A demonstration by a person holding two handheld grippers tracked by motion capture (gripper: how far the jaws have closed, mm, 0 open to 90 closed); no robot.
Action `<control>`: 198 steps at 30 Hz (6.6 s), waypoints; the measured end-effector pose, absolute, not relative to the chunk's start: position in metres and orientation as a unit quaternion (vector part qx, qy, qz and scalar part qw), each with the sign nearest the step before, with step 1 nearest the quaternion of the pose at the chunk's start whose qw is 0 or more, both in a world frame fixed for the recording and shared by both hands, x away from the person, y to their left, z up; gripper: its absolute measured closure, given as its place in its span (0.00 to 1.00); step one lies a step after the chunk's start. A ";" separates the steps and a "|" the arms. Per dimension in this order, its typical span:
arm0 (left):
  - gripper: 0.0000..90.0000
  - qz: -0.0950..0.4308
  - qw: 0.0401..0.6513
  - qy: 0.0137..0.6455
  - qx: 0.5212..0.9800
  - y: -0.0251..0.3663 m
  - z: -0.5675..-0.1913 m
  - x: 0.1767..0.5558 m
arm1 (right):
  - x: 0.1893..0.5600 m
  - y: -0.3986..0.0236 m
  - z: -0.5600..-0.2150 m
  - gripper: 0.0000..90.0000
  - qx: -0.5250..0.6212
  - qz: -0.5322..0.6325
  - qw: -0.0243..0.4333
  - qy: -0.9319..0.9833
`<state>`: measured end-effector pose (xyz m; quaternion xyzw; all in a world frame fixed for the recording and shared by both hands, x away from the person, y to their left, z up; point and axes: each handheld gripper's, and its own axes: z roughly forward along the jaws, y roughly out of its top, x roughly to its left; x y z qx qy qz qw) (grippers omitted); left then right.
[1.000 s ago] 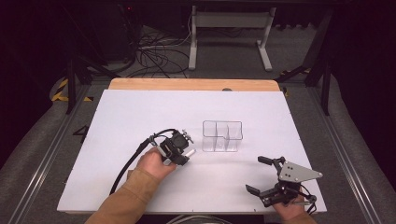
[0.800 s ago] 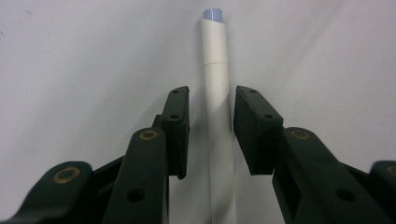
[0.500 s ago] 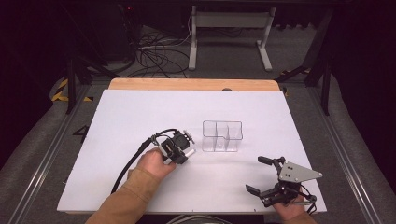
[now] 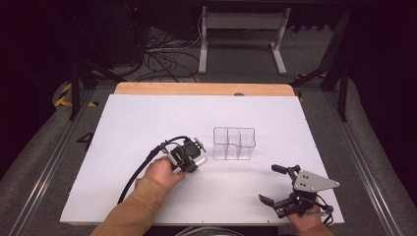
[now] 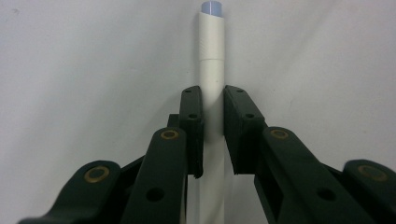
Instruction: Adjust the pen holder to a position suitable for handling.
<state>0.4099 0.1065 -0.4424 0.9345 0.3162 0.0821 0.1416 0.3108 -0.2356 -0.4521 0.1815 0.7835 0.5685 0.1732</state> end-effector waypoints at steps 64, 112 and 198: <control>0.87 0.138 0.571 0.276 0.761 0.166 -0.380 0.375 | 0.311 -0.236 -0.453 0.00 0.183 0.567 0.176 0.784; 0.87 0.139 0.618 0.221 0.742 0.090 -0.347 0.411 | 0.311 -0.235 -0.454 0.00 0.182 0.567 0.170 0.786; 0.62 0.164 0.581 0.196 0.772 0.054 -0.401 0.436 | 0.315 -0.230 -0.456 0.00 0.168 0.566 0.153 0.792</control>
